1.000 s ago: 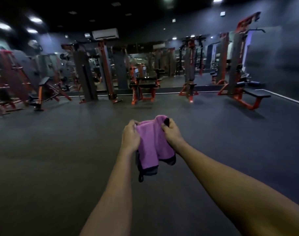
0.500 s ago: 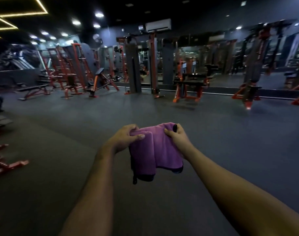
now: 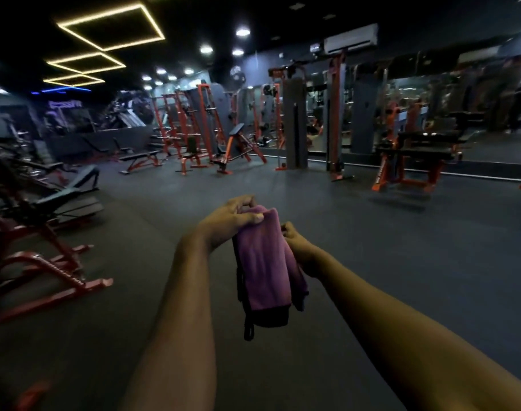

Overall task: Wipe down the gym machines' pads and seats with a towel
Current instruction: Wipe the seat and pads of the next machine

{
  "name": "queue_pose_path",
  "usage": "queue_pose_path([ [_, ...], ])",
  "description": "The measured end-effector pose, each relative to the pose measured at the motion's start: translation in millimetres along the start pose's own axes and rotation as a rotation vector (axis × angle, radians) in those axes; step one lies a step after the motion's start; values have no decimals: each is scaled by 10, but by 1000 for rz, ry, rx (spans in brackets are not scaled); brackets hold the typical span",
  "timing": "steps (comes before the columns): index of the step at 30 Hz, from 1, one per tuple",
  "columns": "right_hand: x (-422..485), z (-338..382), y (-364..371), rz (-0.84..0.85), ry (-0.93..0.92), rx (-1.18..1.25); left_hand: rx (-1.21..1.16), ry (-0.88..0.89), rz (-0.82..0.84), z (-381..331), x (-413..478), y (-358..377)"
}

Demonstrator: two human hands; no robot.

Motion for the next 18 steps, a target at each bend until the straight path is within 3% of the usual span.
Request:
queue_pose_path([
  [4,936,-83,169,279,14,245,85,-66,-139,504,441,-575],
  [12,2789,-46,801,596,26,145,188,-269,-406,1463,1033,-1851],
  [15,3335,191,1085,587,-44,176,256,-389,-572,1871,994,-2294],
  [18,3863,358,1546,614,-122,176,313,-568,-852,2421,889,-2666],
])
Point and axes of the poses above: each hand's wrist, its own x-axis towards the middle knuckle, its own y-axis out of the palm, z = x × y, the point moved 7 cm from there along x, towards the middle knuckle, and after that the axes turned 5 degrees about z, right-handed, at the moved point
